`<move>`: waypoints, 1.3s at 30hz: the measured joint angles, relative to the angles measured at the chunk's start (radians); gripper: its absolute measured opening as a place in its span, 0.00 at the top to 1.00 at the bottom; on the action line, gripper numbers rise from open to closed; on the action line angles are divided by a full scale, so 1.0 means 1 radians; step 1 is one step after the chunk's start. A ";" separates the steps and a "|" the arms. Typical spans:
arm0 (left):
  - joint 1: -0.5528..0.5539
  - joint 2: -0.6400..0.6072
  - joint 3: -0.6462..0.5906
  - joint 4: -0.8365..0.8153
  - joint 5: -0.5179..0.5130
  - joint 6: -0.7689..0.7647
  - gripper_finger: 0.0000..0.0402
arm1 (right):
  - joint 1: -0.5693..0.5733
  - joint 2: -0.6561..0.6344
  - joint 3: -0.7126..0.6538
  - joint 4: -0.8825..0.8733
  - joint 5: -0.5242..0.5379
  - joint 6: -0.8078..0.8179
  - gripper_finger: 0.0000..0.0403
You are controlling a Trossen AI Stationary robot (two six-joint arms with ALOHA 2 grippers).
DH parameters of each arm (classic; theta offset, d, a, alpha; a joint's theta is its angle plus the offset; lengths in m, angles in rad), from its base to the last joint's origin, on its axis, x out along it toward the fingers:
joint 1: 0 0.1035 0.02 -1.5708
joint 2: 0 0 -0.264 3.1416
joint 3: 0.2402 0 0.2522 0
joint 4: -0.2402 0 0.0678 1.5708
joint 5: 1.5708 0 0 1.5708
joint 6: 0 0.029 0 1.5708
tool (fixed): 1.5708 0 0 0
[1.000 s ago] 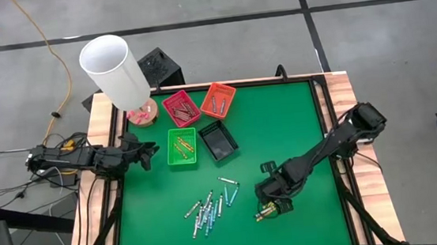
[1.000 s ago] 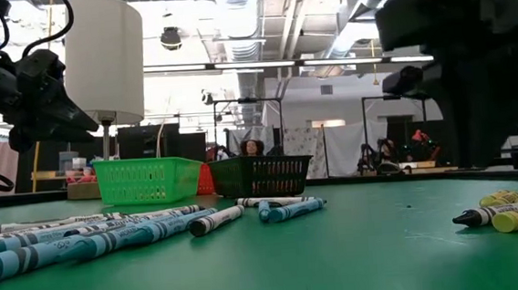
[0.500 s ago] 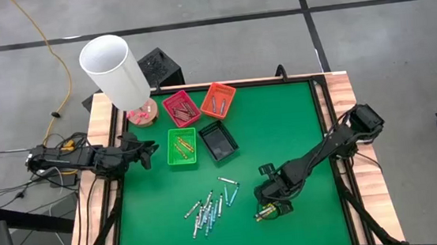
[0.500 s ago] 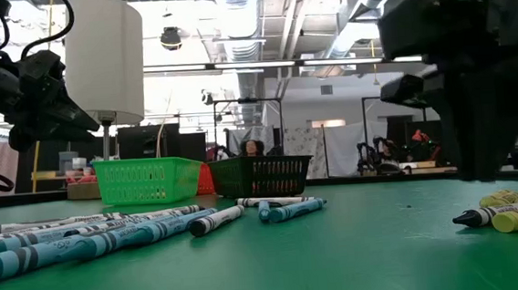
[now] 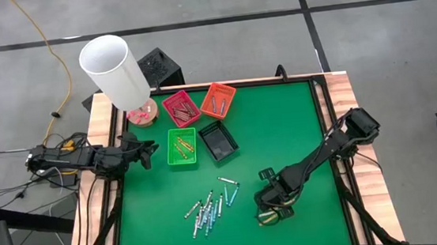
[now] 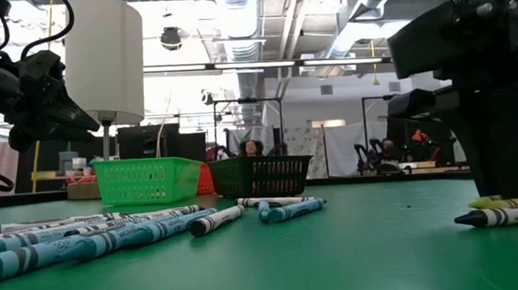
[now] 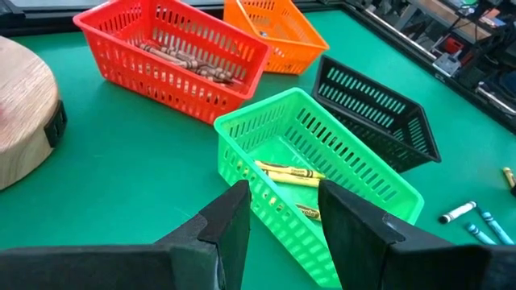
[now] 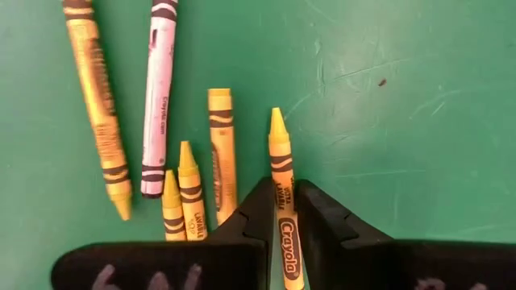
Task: Sort crayons
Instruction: Put the yellow crayon into the green bin
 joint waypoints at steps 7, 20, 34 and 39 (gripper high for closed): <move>0.000 0.000 0.000 0.000 -0.007 -0.001 0.66 | -0.018 0.000 -0.001 -0.005 0.054 0.053 0.85; 0.000 0.000 0.000 0.000 -0.036 0.008 0.66 | -0.046 0.000 -0.001 -0.003 0.075 0.191 0.98; 0.000 0.000 0.000 0.000 -0.035 0.005 0.66 | -0.051 0.004 0.031 0.014 0.166 0.211 0.99; 0.000 0.000 0.000 0.000 -0.034 0.005 0.66 | -0.056 0.004 0.044 0.015 0.164 0.211 0.99</move>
